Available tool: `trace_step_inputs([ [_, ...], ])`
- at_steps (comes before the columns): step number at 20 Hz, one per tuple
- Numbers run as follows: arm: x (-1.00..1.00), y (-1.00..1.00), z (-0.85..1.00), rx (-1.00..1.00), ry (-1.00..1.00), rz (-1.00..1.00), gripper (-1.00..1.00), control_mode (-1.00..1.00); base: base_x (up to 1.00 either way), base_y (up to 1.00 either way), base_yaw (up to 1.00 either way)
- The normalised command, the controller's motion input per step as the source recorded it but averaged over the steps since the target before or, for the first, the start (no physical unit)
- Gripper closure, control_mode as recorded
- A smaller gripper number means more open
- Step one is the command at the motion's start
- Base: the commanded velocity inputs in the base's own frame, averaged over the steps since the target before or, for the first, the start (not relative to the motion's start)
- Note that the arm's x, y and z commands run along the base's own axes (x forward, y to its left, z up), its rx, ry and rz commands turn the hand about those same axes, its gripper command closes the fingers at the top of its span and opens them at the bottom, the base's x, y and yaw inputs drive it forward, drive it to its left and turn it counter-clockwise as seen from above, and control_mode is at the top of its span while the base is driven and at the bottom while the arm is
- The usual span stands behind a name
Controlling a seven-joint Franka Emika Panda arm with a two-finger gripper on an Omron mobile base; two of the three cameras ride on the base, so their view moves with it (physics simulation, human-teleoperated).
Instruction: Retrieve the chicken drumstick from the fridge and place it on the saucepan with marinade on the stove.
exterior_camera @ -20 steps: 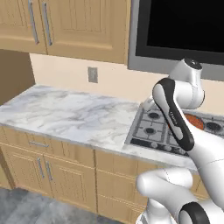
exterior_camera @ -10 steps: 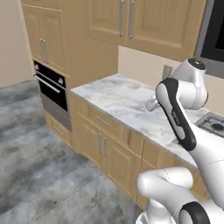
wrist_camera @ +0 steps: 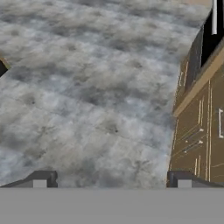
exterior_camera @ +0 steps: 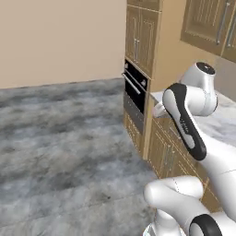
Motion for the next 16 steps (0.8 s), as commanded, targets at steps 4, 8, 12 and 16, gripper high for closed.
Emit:
trace_step_inputs([
  [4,0.00,0.00,0.00,0.00,0.00,0.00,-1.00,1.00,0.21,0.00,0.90],
  [8,0.00,0.00,0.00,0.00,0.00,0.00,-1.00,1.00,0.01,0.00,0.97],
  [12,0.00,0.00,0.00,0.00,0.00,0.00,-1.00,1.00,0.00,0.00,1.00],
  [16,0.00,0.00,0.00,0.00,0.00,0.00,-1.00,1.00,0.00,0.00,1.00],
])
